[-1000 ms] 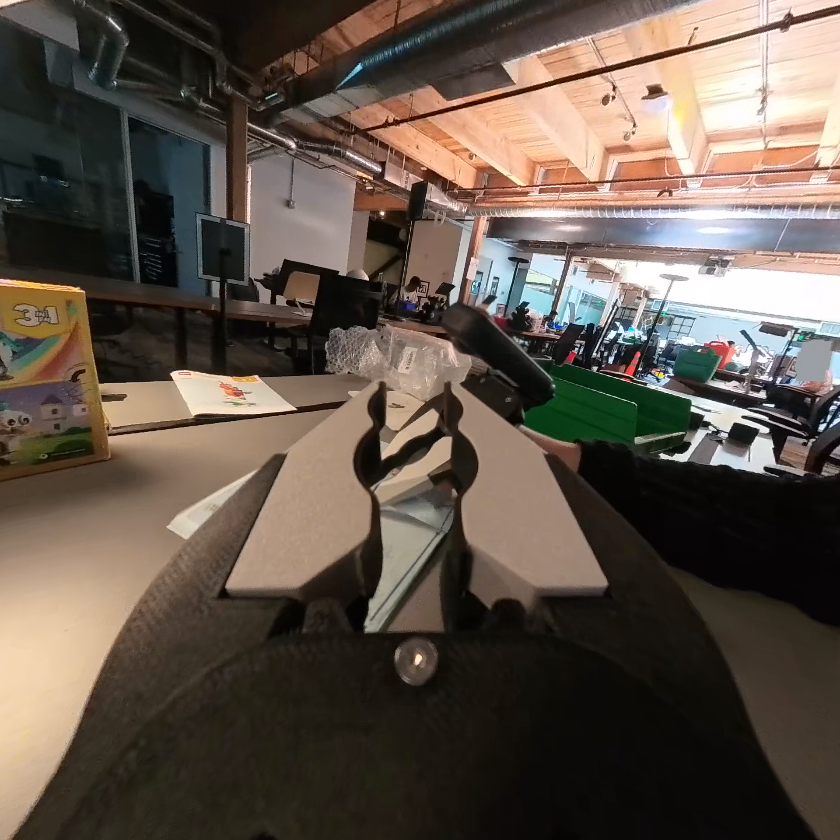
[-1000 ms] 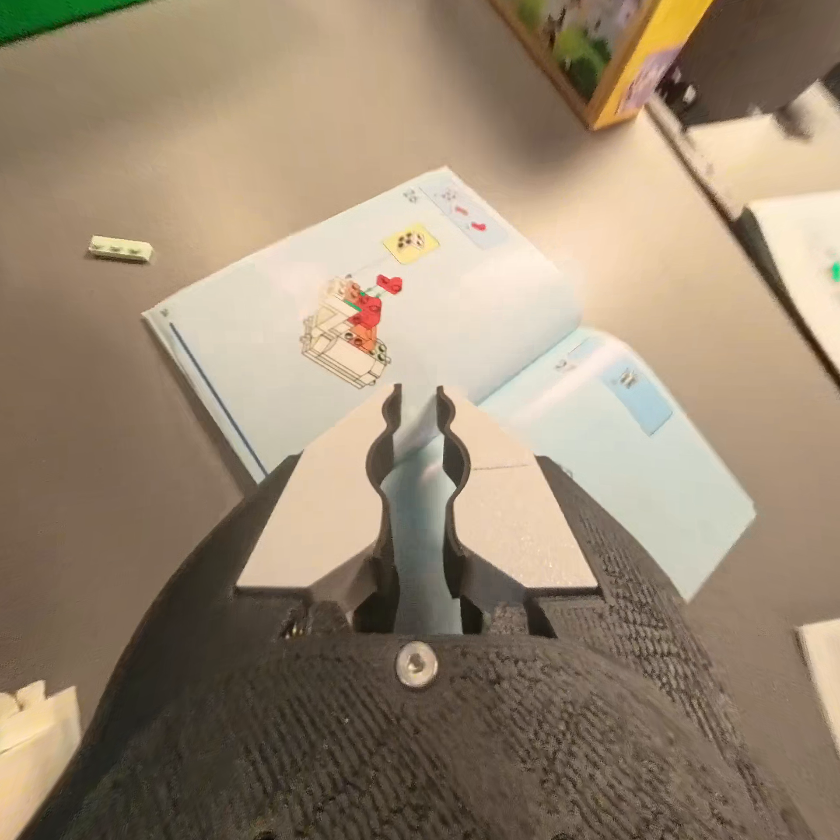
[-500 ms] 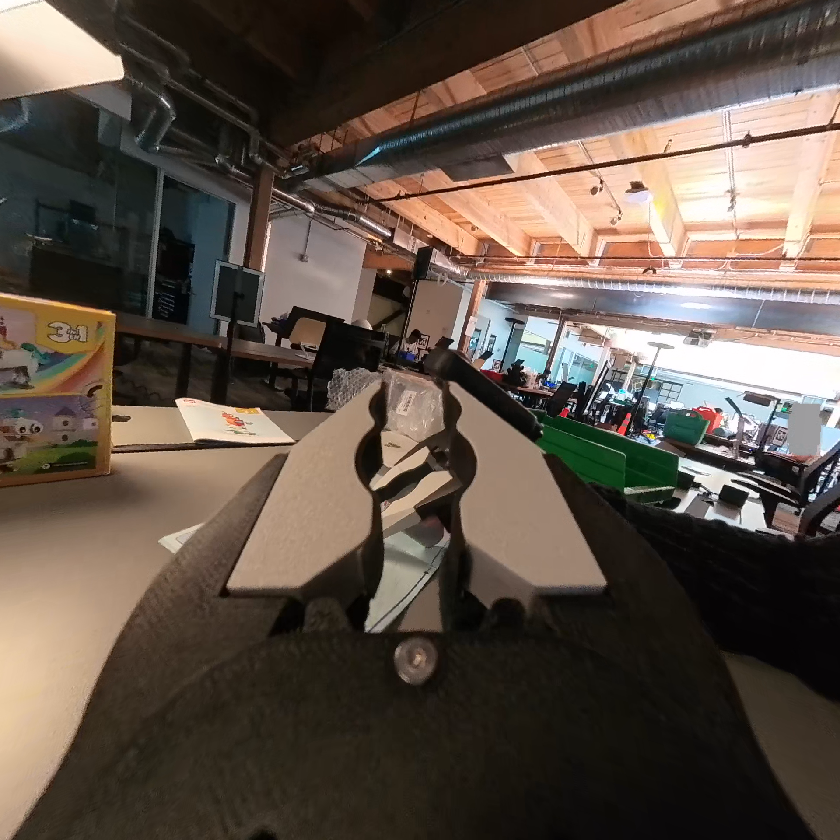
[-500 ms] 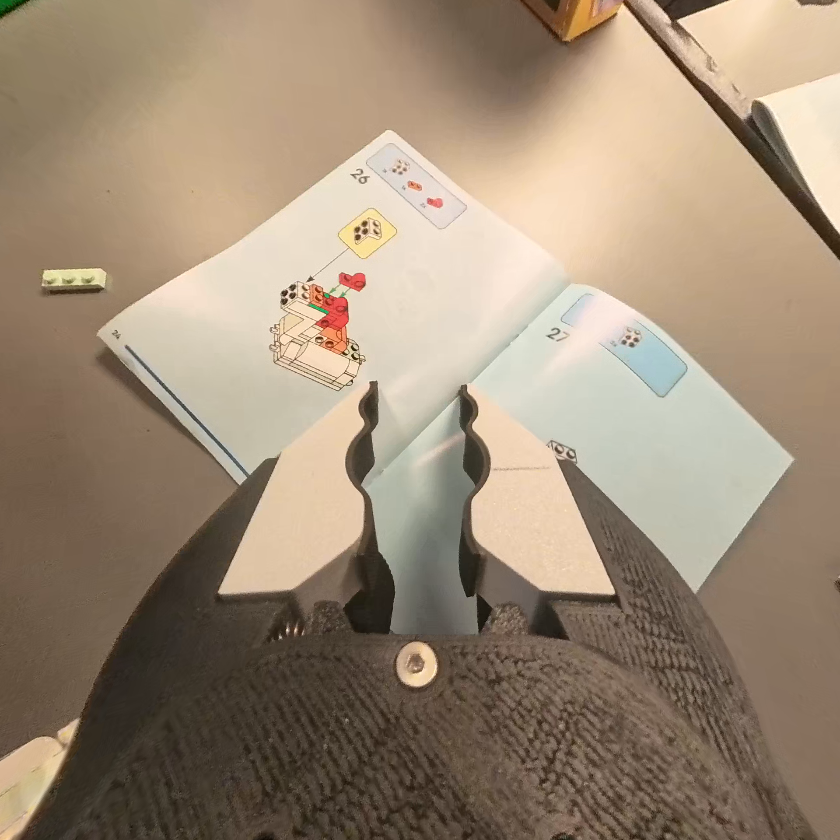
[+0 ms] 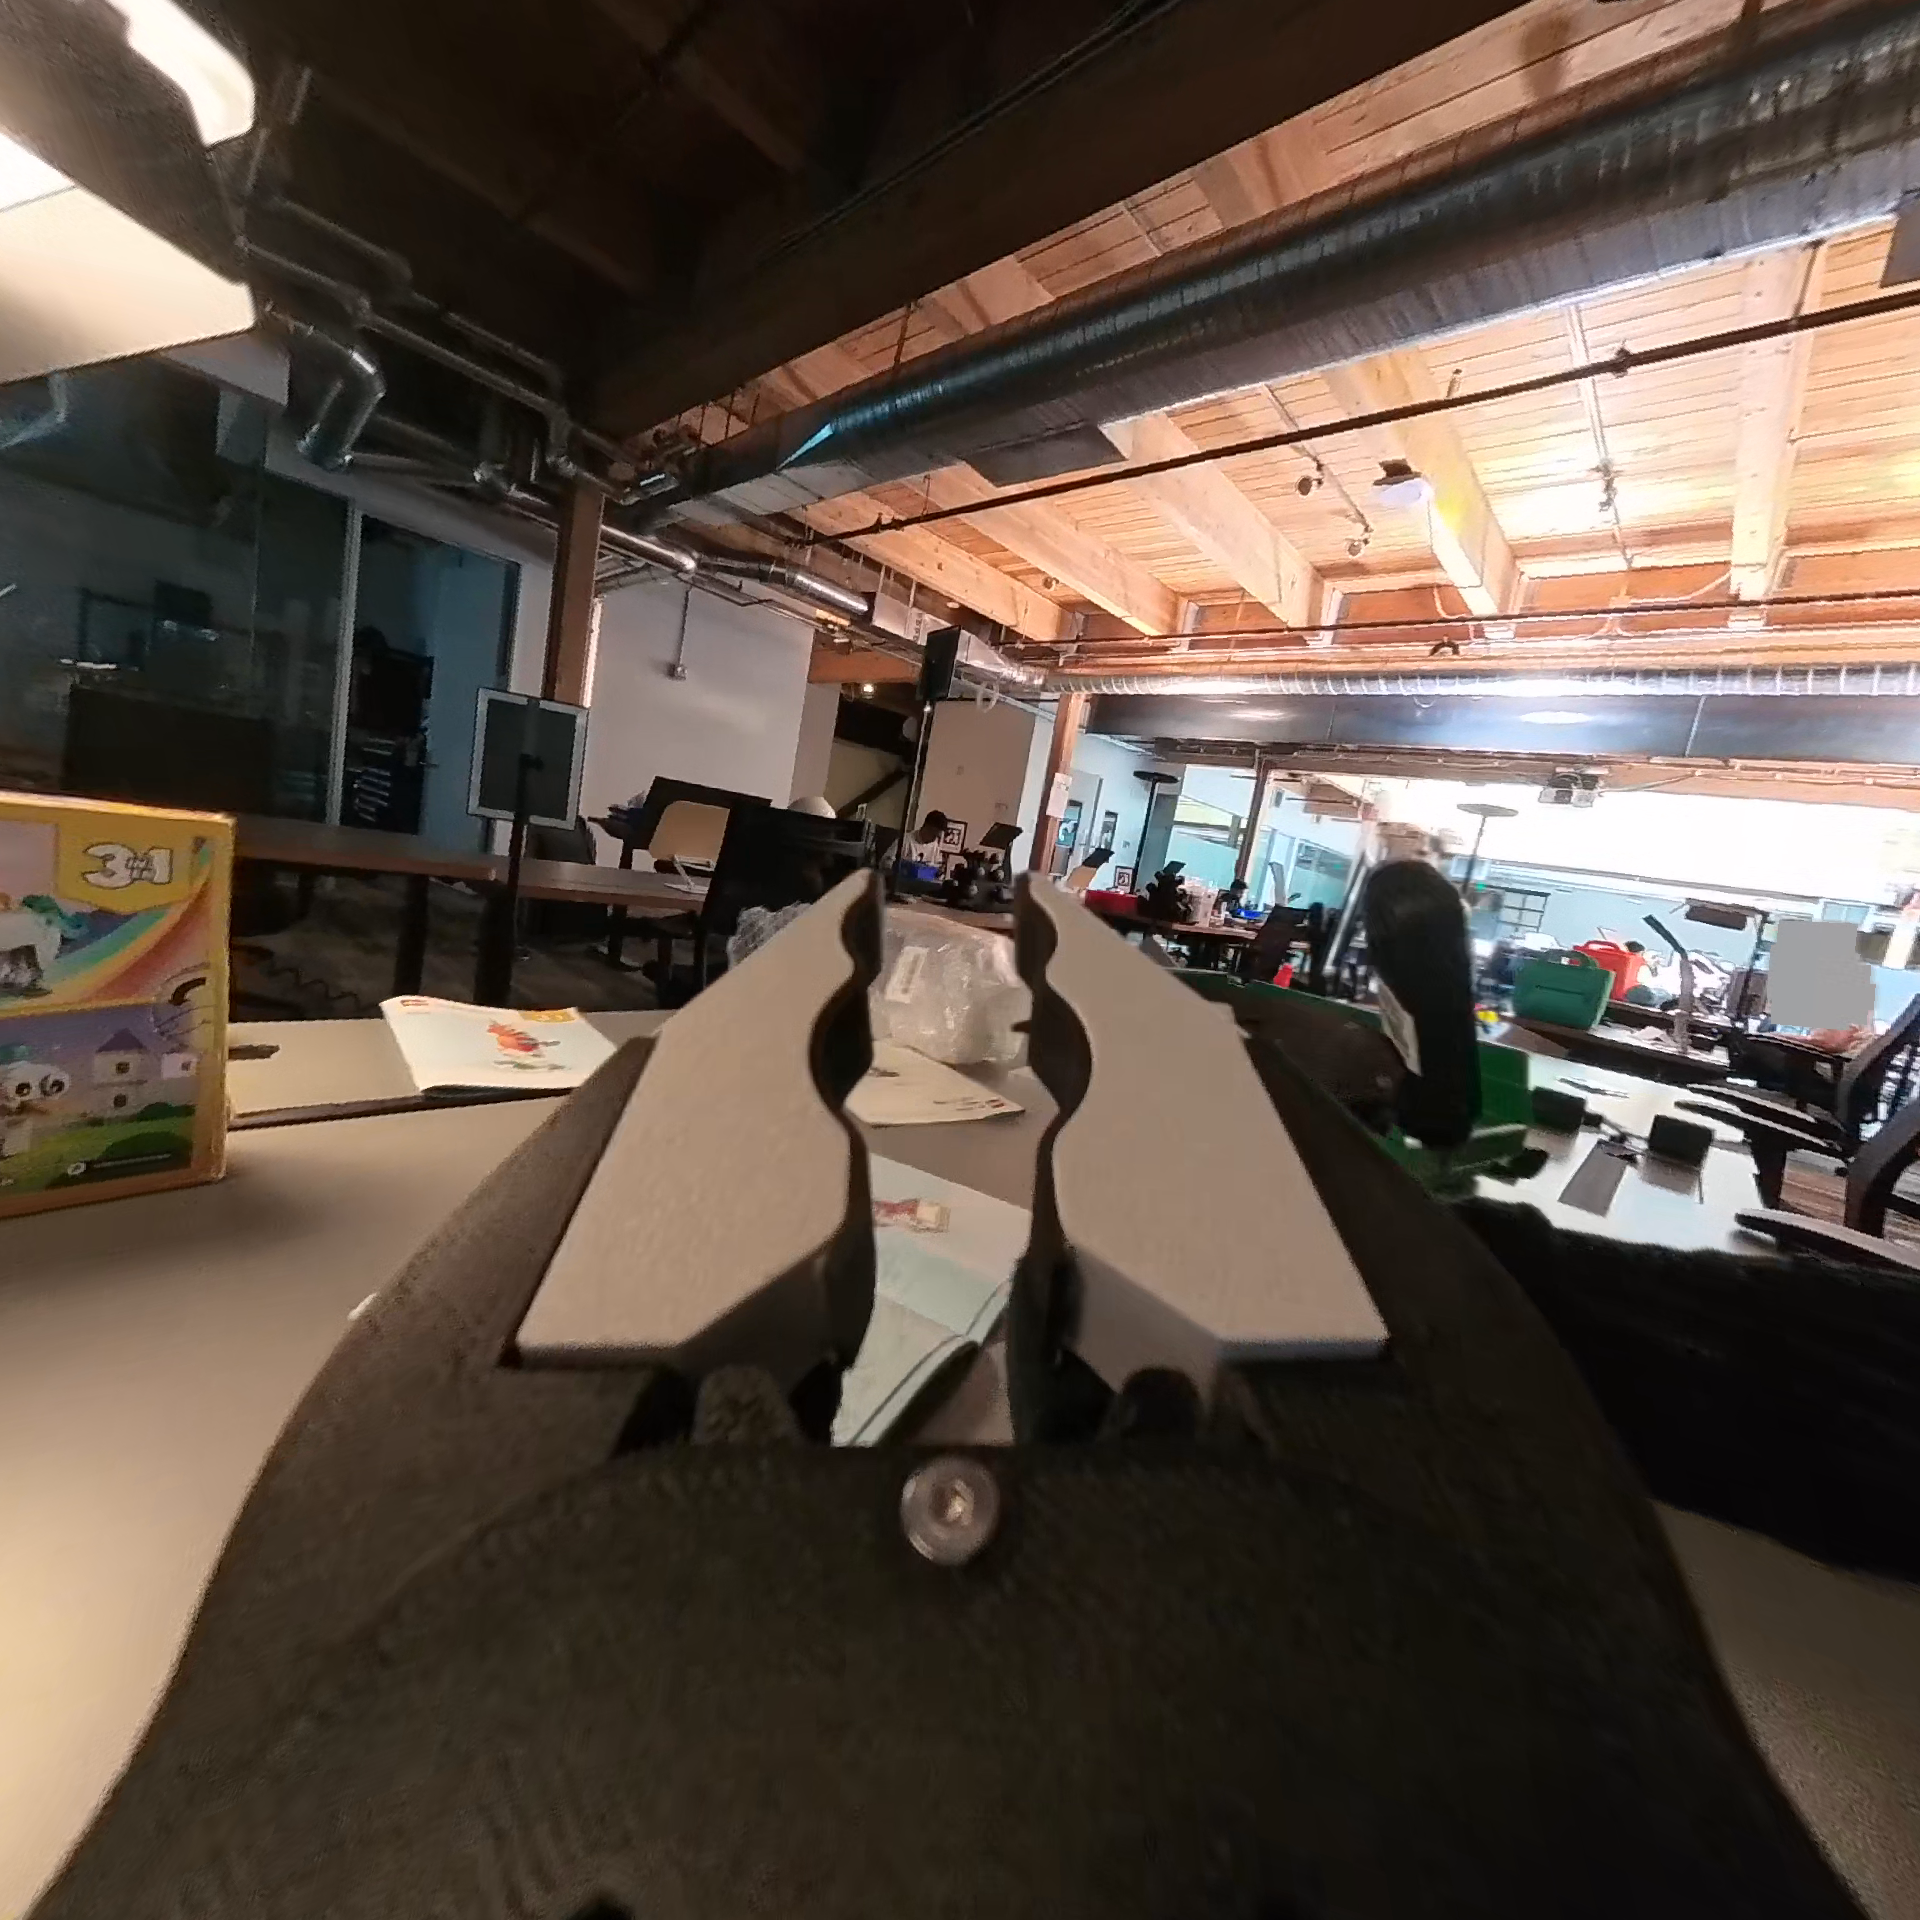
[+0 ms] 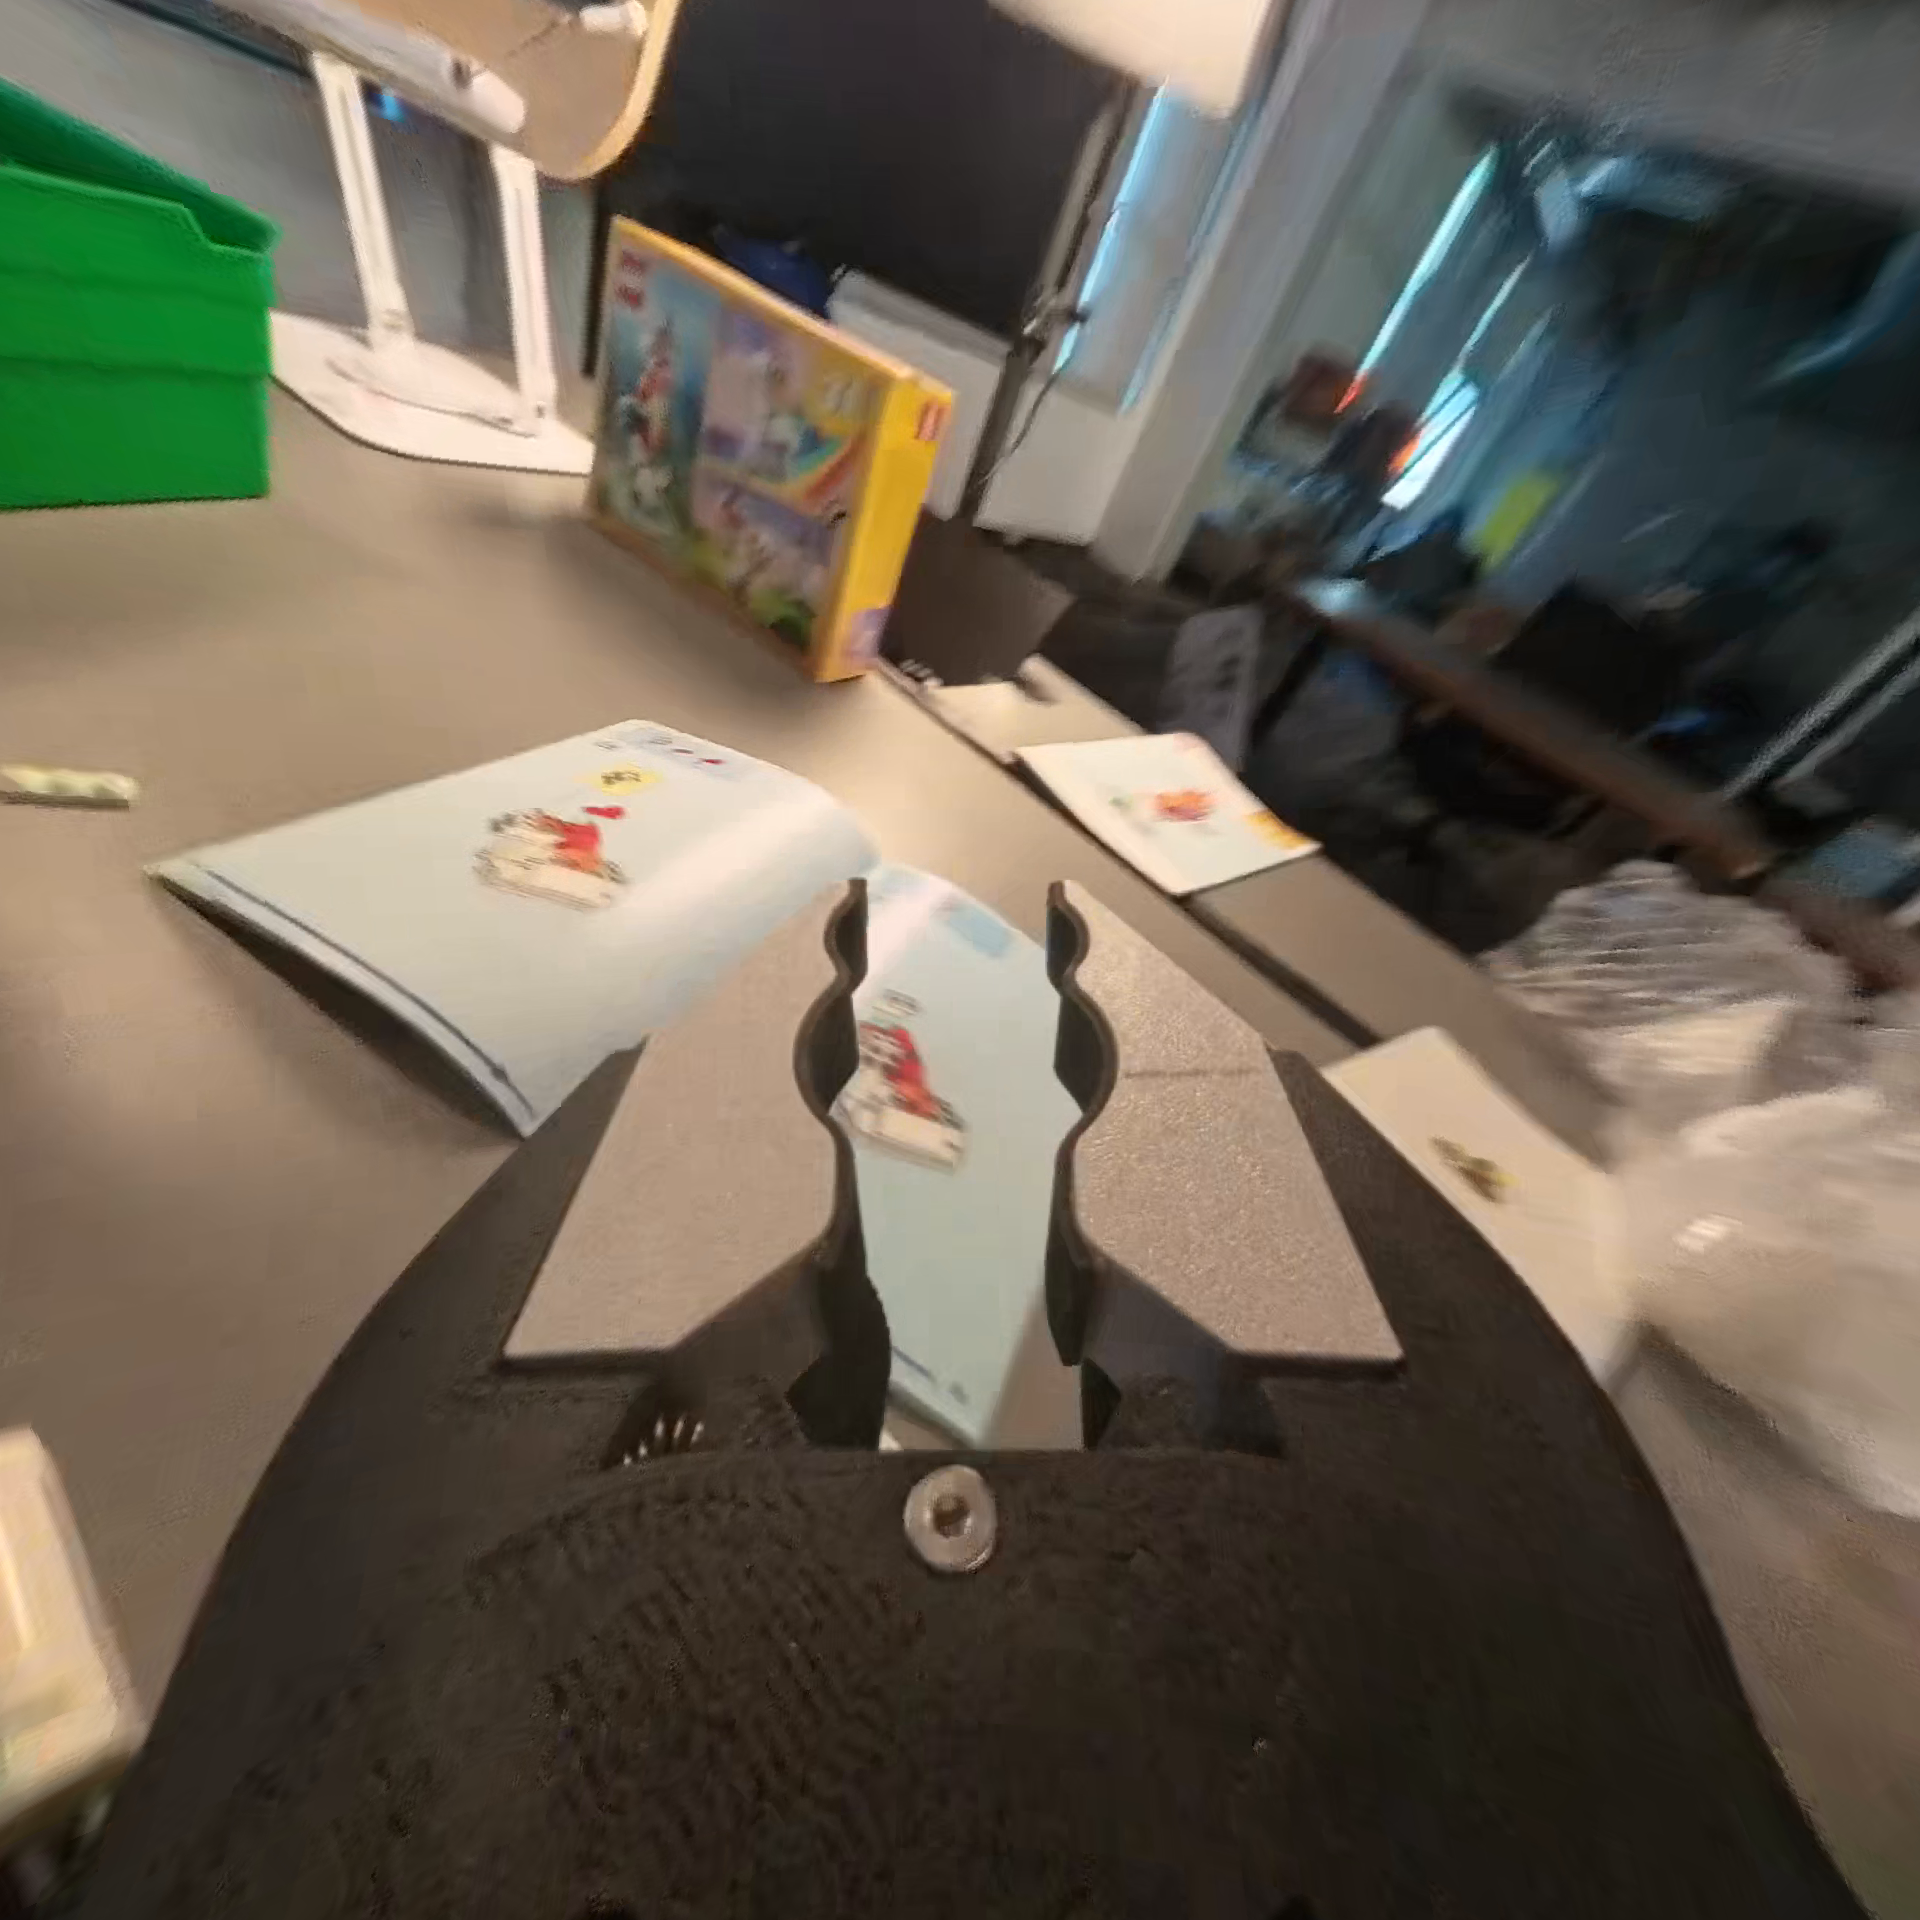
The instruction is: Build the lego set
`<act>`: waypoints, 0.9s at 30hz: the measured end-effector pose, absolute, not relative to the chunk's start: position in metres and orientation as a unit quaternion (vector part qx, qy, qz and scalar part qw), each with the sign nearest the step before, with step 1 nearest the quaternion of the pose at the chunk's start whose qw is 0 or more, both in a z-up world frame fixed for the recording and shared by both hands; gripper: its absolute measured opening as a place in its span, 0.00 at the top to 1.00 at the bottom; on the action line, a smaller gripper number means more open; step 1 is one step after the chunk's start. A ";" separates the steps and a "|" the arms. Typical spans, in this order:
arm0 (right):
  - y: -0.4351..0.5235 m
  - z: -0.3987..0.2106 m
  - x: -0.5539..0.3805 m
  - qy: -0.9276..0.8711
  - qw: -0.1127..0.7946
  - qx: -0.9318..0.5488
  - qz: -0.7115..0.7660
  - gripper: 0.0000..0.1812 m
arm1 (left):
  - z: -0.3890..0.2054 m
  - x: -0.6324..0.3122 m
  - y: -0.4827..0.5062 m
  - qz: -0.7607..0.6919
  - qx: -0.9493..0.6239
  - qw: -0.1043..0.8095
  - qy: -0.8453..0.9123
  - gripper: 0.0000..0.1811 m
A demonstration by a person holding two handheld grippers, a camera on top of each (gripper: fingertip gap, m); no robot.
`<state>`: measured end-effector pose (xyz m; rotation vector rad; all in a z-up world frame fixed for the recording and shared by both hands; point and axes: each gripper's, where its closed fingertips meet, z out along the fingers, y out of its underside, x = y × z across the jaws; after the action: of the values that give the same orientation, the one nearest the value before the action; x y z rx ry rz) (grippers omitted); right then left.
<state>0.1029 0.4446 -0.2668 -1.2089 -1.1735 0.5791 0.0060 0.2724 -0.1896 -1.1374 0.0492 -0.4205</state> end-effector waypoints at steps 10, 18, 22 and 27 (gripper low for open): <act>0.434 -0.247 0.181 -0.473 0.739 -0.456 0.154 0.89 | -0.216 0.110 0.260 -0.201 -0.557 0.776 0.214 0.87; 0.446 -0.253 0.182 -0.474 0.738 -0.465 0.116 0.91 | -0.231 0.149 0.246 -0.164 -0.549 0.756 0.317 0.87; 0.448 -0.253 0.185 -0.473 0.738 -0.470 0.104 0.91 | -0.238 0.163 0.242 -0.151 -0.546 0.744 0.355 0.87; 0.454 -0.255 0.190 -0.466 0.738 -0.479 0.098 0.91 | -0.221 0.151 0.239 -0.144 -0.551 0.749 0.340 0.87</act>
<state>0.1905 0.4536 -0.2546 -1.0520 -1.0226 0.2141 0.1510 0.2391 -0.2212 -1.2039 0.7432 -0.3151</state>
